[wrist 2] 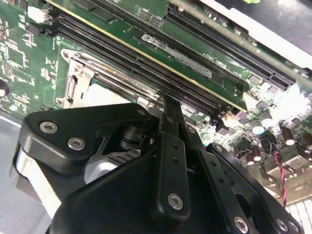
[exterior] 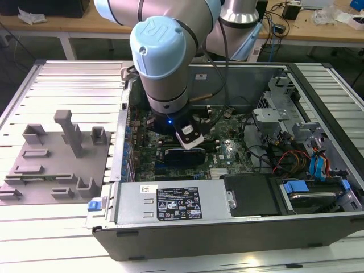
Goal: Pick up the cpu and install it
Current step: 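Install the second cpu locking lever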
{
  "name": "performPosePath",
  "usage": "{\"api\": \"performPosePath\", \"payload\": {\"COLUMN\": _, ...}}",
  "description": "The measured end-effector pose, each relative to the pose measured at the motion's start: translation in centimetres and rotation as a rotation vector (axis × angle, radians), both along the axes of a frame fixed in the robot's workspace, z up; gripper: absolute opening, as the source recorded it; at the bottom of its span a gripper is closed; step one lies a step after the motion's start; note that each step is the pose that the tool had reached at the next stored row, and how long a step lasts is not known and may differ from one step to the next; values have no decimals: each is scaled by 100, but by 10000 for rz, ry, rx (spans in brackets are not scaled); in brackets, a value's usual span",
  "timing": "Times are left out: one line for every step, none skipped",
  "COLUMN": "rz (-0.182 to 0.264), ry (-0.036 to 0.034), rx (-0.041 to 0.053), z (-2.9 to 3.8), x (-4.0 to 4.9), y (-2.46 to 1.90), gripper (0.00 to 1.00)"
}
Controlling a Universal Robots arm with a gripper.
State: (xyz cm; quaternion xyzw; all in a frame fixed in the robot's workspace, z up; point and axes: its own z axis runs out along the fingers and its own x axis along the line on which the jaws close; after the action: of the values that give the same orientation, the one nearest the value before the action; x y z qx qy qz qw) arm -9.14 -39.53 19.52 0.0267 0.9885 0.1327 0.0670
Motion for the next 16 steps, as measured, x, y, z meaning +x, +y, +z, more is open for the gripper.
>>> {"api": "performPosePath", "payload": {"rz": 0, "ry": 2, "rx": 5, "z": -4, "x": -2, "y": 1, "gripper": 11}}
{"api": "performPosePath", "payload": {"rz": -1, "ry": 2, "rx": 5, "z": -10, "x": -6, "y": 3, "gripper": 11}}
{"api": "performPosePath", "payload": {"rz": -1, "ry": 2, "rx": 6, "z": -11, "x": -8, "y": 5, "gripper": 11}}
{"api": "performPosePath", "payload": {"rz": 0, "ry": 2, "rx": 6, "z": -12, "x": -10, "y": 7, "gripper": 11}}
{"api": "performPosePath", "payload": {"rz": 1, "ry": 1, "rx": 8, "z": -13, "x": -10, "y": 12, "gripper": 11}}
{"api": "performPosePath", "payload": {"rz": 2, "ry": 1, "rx": 7, "z": -13, "x": -10, "y": 13, "gripper": 11}}
{"api": "performPosePath", "payload": {"rz": 0, "ry": 2, "rx": -10, "z": -11, "x": -11, "y": 15, "gripper": 11}}
{"api": "performPosePath", "payload": {"rz": 0, "ry": 2, "rx": -26, "z": -9, "x": -11, "y": 16, "gripper": 11}}
{"api": "performPosePath", "payload": {"rz": 1, "ry": 1, "rx": -44, "z": -7, "x": -11, "y": 16, "gripper": 11}}
{"api": "performPosePath", "payload": {"rz": 0, "ry": 1, "rx": -68, "z": -3, "x": -11, "y": 16, "gripper": 11}}
{"api": "performPosePath", "payload": {"rz": 0, "ry": 1, "rx": -84, "z": 1, "x": -11, "y": 16, "gripper": 11}}
{"api": "performPosePath", "payload": {"rz": 0, "ry": 1, "rx": -107, "z": 13, "x": -11, "y": 16, "gripper": 11}}
{"api": "performPosePath", "payload": {"rz": 0, "ry": -1, "rx": -121, "z": 27, "x": -10, "y": 17, "gripper": 11}}
{"api": "performPosePath", "payload": {"rz": 0, "ry": 1, "rx": -139, "z": 49, "x": -10, "y": 16, "gripper": 11}}
{"api": "performPosePath", "payload": {"rz": 0, "ry": 2, "rx": -159, "z": 78, "x": -11, "y": 16, "gripper": 11}}
{"api": "performPosePath", "payload": {"rz": 0, "ry": 2, "rx": -171, "z": 99, "x": -10, "y": 16, "gripper": 11}}
